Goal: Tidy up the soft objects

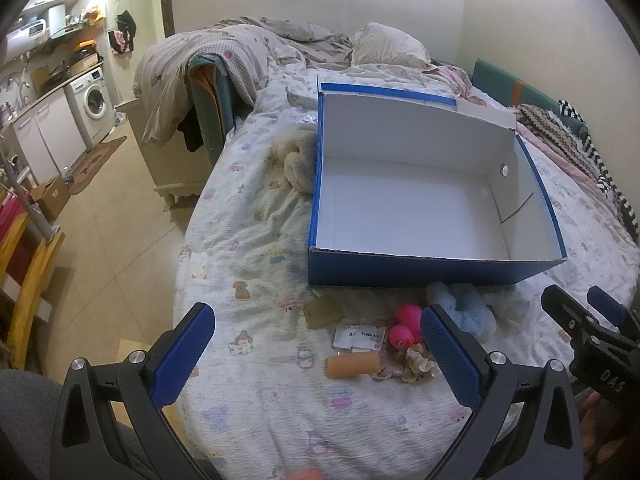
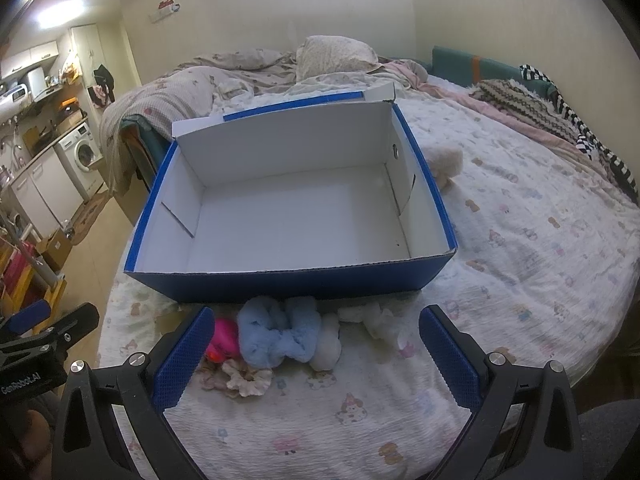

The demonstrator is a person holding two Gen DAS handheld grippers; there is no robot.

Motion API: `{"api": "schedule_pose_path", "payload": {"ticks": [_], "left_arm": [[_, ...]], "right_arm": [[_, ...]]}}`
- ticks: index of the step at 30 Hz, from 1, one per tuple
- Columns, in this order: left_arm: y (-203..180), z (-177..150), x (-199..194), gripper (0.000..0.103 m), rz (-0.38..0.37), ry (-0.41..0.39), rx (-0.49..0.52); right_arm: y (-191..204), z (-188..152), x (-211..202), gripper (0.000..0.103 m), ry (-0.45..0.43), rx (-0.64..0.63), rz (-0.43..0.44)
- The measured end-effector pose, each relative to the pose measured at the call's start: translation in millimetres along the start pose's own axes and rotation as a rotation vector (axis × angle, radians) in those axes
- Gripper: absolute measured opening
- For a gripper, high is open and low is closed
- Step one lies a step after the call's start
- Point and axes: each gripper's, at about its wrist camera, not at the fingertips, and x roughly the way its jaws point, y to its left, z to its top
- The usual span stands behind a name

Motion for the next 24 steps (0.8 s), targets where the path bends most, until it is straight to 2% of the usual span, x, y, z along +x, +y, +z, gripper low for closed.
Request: {"api": "schedule_pose_path", "payload": {"ticks": [24], "left_arm": [[3.0, -1.6, 2.0, 0.103, 0.002, 0.007, 0.004]], "right_arm": [[-0.3, 0.7, 0.3, 0.103, 0.003, -0.003, 0.002]]}}
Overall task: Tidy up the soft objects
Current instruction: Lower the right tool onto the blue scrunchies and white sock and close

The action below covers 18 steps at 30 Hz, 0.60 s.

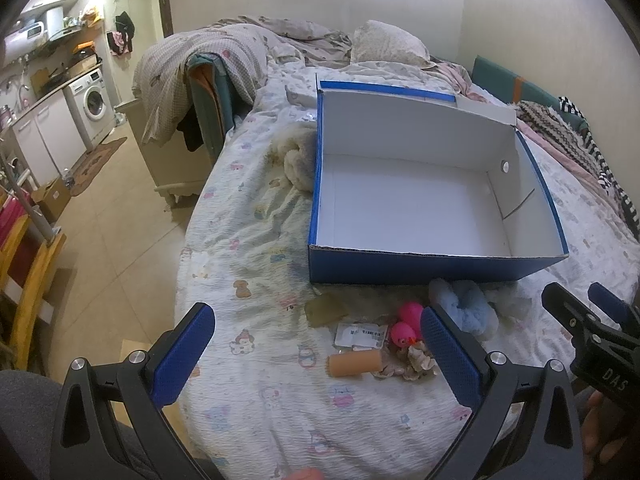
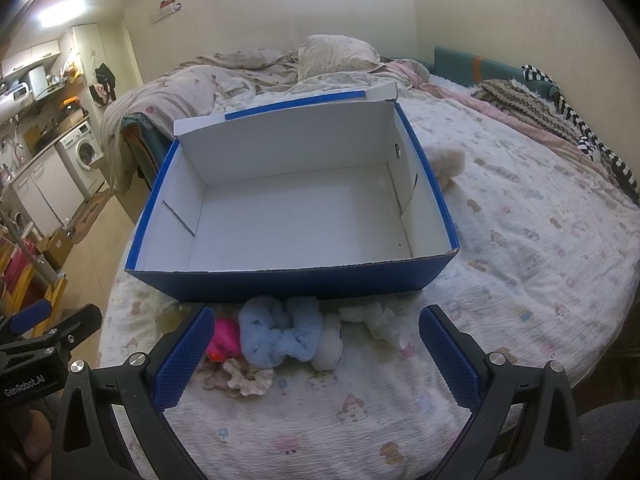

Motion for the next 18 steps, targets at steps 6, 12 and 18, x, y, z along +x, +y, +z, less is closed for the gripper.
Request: {"api": "schedule_pose_path", "payload": {"ticks": [6, 12, 18], "left_arm": [[-1.0, 3.7, -0.7, 0.103, 0.011, 0.009, 0.014], [-0.2, 20.2, -4.5, 0.103, -0.003, 0.025, 0.010], [-3.3, 35.1, 20.7, 0.103, 0.000, 0.167, 0.081]], "right_arm": [[1.3, 2.1, 1.3, 0.103, 0.009, 0.005, 0.009], [-2.3, 14.9, 0.0, 0.103, 0.035, 0.031, 0.062], [-0.5, 31.5, 9.0, 0.103, 0.134, -0.012, 0.116]]}}
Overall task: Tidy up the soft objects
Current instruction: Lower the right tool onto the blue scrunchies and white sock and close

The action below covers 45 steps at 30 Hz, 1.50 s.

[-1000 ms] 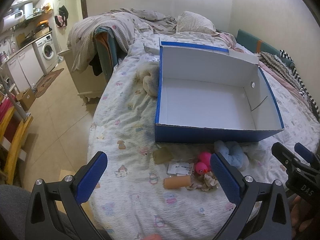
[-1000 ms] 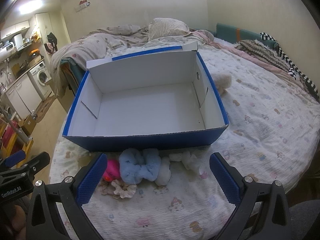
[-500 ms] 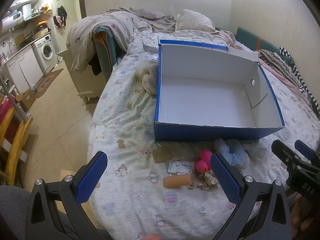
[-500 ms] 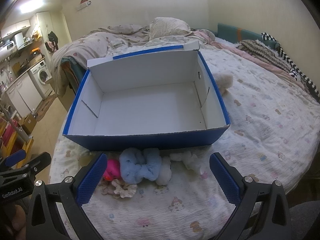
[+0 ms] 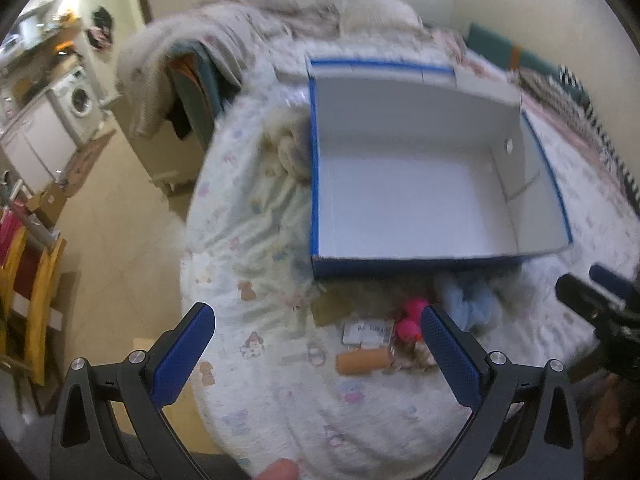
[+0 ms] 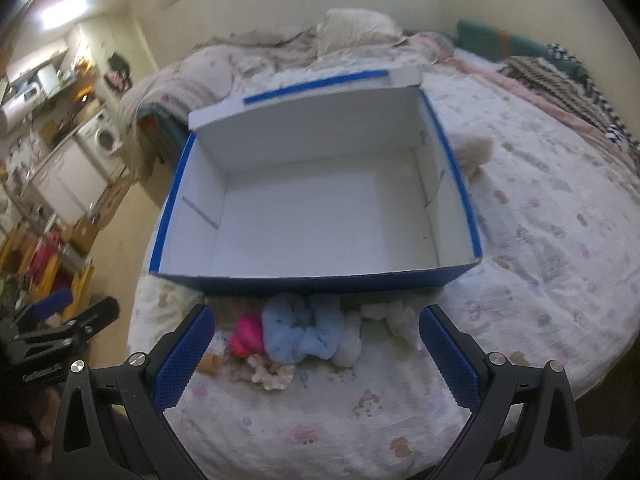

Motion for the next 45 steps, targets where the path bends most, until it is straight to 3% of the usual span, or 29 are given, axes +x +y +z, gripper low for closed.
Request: {"api": "schedule_pose_path", "payload": {"ticks": [4, 9, 14, 19, 22, 26, 32, 34, 35, 36, 40, 42, 45], "left_arm": [[9.5, 6.7, 21.3, 0.103, 0.012, 0.073, -0.006], [24.2, 1.8, 50.7, 0.103, -0.020, 0.150, -0.055], [39.9, -8.3, 71.1, 0.103, -0.016, 0.185, -0.105], [52.8, -8.5, 79.2, 0.103, -0.027, 0.214, -0.161], [52.1, -6.9, 82.9, 0.103, -0.033, 0.223, -0.166], [53.9, -3.2, 87.6, 0.103, -0.026, 0.217, -0.170], [64.1, -3.3, 105.3, 0.103, -0.018, 0.268, -0.213], [68.3, -3.4, 111.0, 0.103, -0.020, 0.277, -0.229], [69.5, -3.3, 112.7, 0.103, -0.018, 0.279, -0.234], [70.5, -2.9, 114.3, 0.103, -0.016, 0.279, -0.239], [72.8, -0.8, 117.7, 0.101, -0.006, 0.282, -0.251], [77.6, 2.7, 121.1, 0.091, -0.014, 0.288, -0.272], [81.1, 4.5, 124.0, 0.090, -0.038, 0.300, -0.310]], "right_arm": [[6.2, 10.9, 11.5, 0.103, 0.077, -0.050, 0.034], [5.8, 15.9, 26.7, 0.103, 0.105, -0.067, 0.112], [-7.7, 9.4, 53.3, 0.103, 0.154, -0.012, 0.179], [-30.1, 2.8, 80.8, 0.103, 0.212, 0.125, 0.247], [-33.7, 0.2, 98.7, 0.103, 0.269, 0.156, 0.234], [-36.9, -9.6, 126.8, 0.103, 0.351, 0.188, 0.155], [-31.3, -17.8, 166.9, 0.088, 0.461, 0.230, 0.121], [-25.6, -19.3, 175.8, 0.069, 0.476, 0.227, 0.108], [-24.8, -20.1, 178.9, 0.050, 0.477, 0.225, 0.107], [-24.5, -20.3, 179.5, 0.041, 0.481, 0.219, 0.108], [-29.4, -20.4, 168.9, 0.037, 0.459, 0.254, 0.151], [-35.7, -21.0, 155.4, 0.037, 0.427, 0.280, 0.174], [-53.0, -27.2, 134.8, 0.037, 0.373, 0.360, 0.225]]}}
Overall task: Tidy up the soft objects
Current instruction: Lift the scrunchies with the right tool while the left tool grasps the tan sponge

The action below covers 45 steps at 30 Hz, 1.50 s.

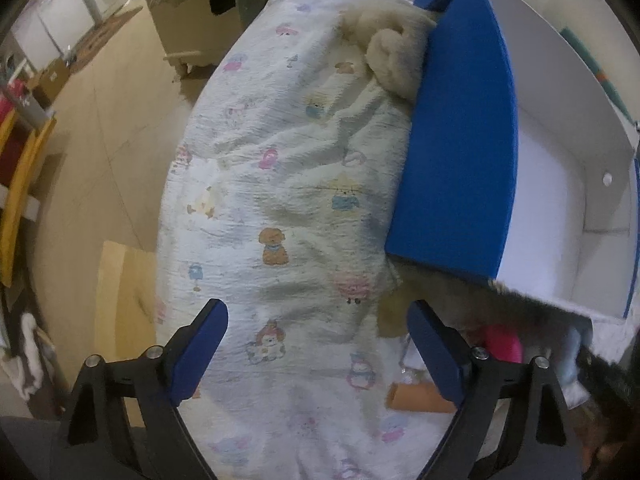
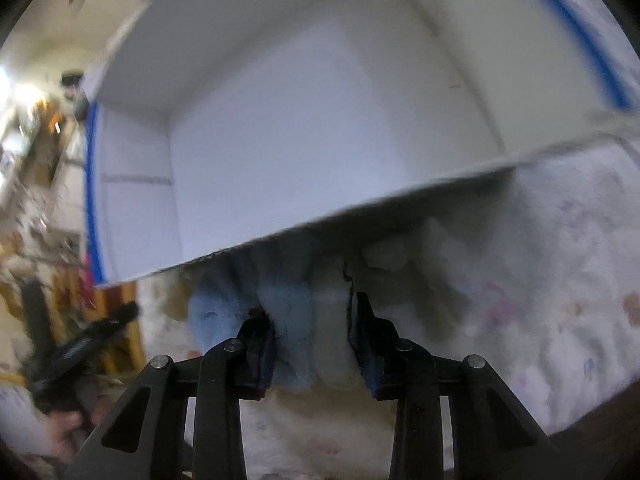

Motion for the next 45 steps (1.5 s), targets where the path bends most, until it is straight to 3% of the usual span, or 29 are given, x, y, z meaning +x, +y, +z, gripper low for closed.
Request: {"api": "schedule_pose_path", "payload": {"ticks": [4, 10, 15, 16, 18, 21, 30, 37, 40, 45], "left_arm": [[-8.0, 0.4, 10.1, 0.089, -0.035, 0.039, -0.003], [-32.0, 2.4, 33.8, 0.077, -0.051, 0.095, 0.013], [-48.4, 5.9, 48.1, 0.044, -0.040, 0.114, 0.035], [-50.7, 7.2, 49.9, 0.041, -0.036, 0.111, 0.035], [-53.3, 8.9, 49.9, 0.024, -0.031, 0.101, 0.041], [-53.0, 9.0, 43.2, 0.011, -0.041, 0.085, 0.046], [-30.0, -1.5, 10.2, 0.008, -0.055, 0.031, 0.051], [-12.8, -19.8, -23.3, 0.008, -0.045, -0.020, 0.114], [-3.1, -34.6, -54.1, 0.007, -0.111, -0.034, 0.064], [-15.1, -37.9, -116.6, 0.007, -0.161, -0.150, 0.122]], "right_arm": [[-17.4, -8.4, -18.4, 0.037, -0.011, 0.065, 0.106], [-13.6, -9.8, -16.9, 0.037, 0.002, 0.038, 0.076], [-9.7, 0.6, -22.7, 0.037, -0.001, 0.007, 0.079], [-12.2, 0.6, -23.4, 0.037, 0.002, 0.007, 0.077], [-10.7, 2.6, -20.4, 0.037, 0.004, 0.006, 0.069], [-4.9, 4.7, -17.0, 0.037, 0.006, 0.001, 0.068], [2.2, 1.7, -19.7, 0.037, 0.000, -0.032, 0.069], [18.3, -10.6, -21.9, 0.037, 0.000, -0.079, 0.046], [28.0, -14.2, -30.1, 0.037, -0.004, -0.095, 0.064], [52.3, -12.2, -72.1, 0.037, -0.089, -0.154, 0.126]]}}
